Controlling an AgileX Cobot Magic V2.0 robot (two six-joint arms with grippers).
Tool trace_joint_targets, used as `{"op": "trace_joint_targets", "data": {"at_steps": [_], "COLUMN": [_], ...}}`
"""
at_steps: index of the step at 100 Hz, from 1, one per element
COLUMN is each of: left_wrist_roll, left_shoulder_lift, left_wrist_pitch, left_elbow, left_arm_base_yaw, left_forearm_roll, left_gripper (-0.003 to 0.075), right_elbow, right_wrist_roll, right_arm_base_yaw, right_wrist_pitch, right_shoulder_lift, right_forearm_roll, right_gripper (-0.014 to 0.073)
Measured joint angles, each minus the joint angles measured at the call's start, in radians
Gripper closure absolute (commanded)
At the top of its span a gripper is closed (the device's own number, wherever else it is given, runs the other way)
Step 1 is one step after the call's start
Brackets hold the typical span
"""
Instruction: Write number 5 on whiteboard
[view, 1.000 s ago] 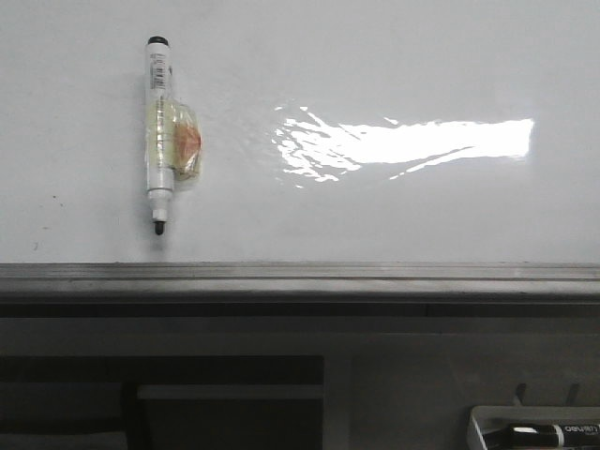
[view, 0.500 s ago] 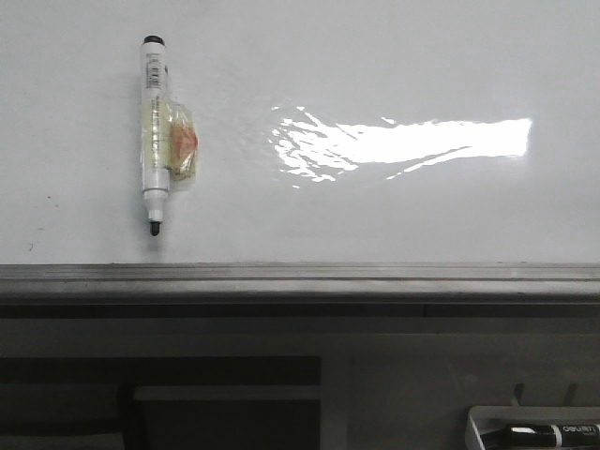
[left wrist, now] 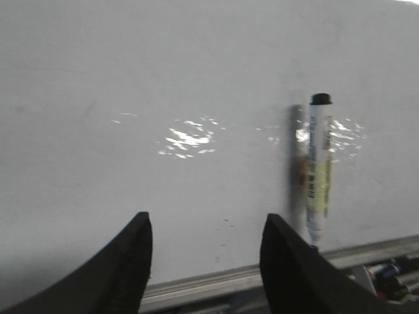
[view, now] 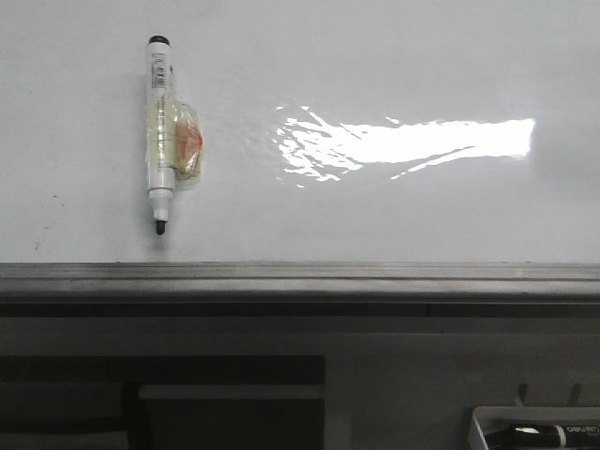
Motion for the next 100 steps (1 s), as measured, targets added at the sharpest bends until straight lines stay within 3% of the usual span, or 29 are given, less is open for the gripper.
{"op": "trace_joint_targets", "data": {"at_steps": [19,47,78,100], "left_wrist_roll": [0.027,0.027,0.027,0.027], "left_shoulder_lift": [0.152,0.36,0.557,0.605], "left_wrist_pitch": [-0.022,-0.276,-0.385,-0.391], "left_elbow": [-0.019,-0.02,-0.02,-0.032], "left_arm_base_yaw": [-0.179,-0.413,-0.454,-0.464], "left_forearm_roll": [-0.051,-0.147,-0.181,-0.198], "left_gripper": [0.0396,0.0428,0.0428,0.0431], "right_elbow": [0.0,0.0,0.0,0.0], "right_wrist_roll": [0.0,-0.002,-0.002,-0.002], "right_arm_base_yaw": [0.0,0.0,0.0,0.0], "right_wrist_pitch": [-0.014,-0.017,-0.017,-0.017], "right_shoulder_lift": [0.011,0.011,0.011,0.011], "right_forearm_roll": [0.019,0.019,0.019,0.019], "right_gripper": [0.0174,0.0174,0.0174,0.0174]}}
